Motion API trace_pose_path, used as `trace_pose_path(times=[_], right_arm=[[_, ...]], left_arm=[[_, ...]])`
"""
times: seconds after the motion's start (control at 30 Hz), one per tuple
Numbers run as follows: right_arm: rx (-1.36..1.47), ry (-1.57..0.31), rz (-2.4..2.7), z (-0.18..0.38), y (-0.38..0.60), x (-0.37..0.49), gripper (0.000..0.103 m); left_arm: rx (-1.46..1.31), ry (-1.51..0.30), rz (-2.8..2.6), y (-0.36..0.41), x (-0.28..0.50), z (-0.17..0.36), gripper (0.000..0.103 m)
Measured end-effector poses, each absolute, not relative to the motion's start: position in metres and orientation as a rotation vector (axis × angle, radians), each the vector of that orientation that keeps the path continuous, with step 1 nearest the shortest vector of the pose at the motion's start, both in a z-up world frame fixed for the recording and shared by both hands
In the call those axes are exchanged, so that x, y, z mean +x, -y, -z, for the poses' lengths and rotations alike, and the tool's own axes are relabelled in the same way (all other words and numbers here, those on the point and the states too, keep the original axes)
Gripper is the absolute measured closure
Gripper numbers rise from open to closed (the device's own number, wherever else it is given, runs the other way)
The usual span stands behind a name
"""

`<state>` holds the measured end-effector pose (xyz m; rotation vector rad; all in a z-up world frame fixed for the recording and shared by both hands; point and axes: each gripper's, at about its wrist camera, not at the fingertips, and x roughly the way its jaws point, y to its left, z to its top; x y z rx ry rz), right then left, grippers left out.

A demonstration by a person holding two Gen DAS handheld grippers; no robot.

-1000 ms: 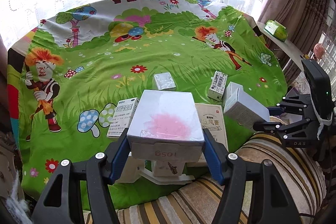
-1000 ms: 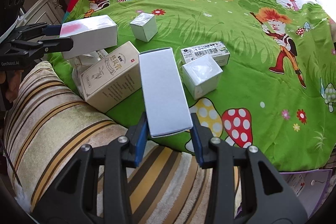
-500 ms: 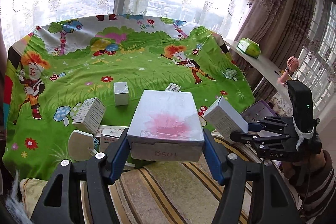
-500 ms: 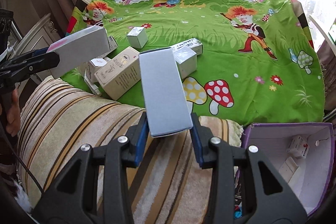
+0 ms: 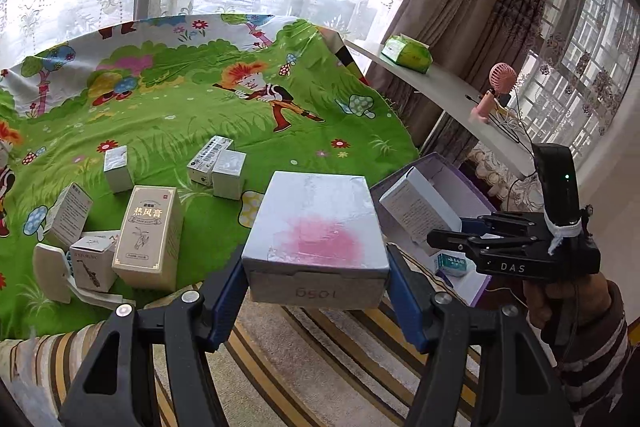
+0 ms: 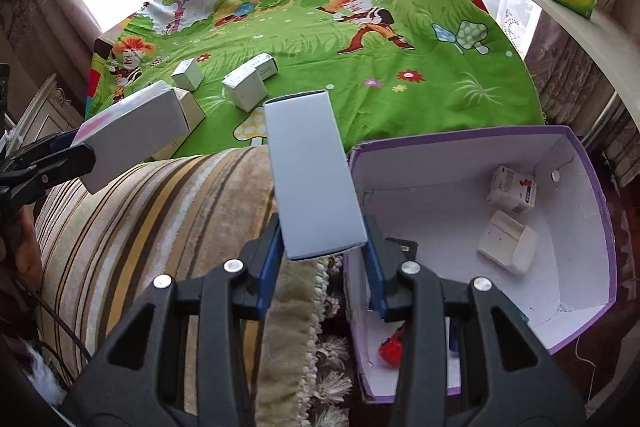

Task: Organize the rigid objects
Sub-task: 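Carry both white boxes into the purple box and open both tools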

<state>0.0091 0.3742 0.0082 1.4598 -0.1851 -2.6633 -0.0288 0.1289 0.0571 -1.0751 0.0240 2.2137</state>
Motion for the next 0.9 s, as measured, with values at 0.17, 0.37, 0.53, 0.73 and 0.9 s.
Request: trace_pose_path(times=[0.17,0.37,0.53,0.73,0.9], right_arm=[[1.582,0.229,2.702,0.006,-0.408,0.015,0.060],[1.675,0.354,2.750,0.017,-0.441,0.017,0.050],[1.670,0.387,2.776,0.015,-0.452,0.022,0.036],[1.659,0.415,2.806,0.008,-0.463,0.026,0.032],[1.656,0.435,2.818,0.006,-0.471,0.029,0.031]], left_arm=[[-1.077,-0.059,-2.166,-0.153,-0.022,-0.054,0.037],[-1.079,-0.094,-2.130,-0.171,-0.017,-0.052,0.037],[-1.076,-0.117,-2.107,-0.185,-0.017,-0.052,0.037],[-1.072,-0.157,-2.074,-0.212,-0.021,-0.051,0.037],[-1.090,-0.198,-2.052,-0.234,-0.024,-0.044,0.036]])
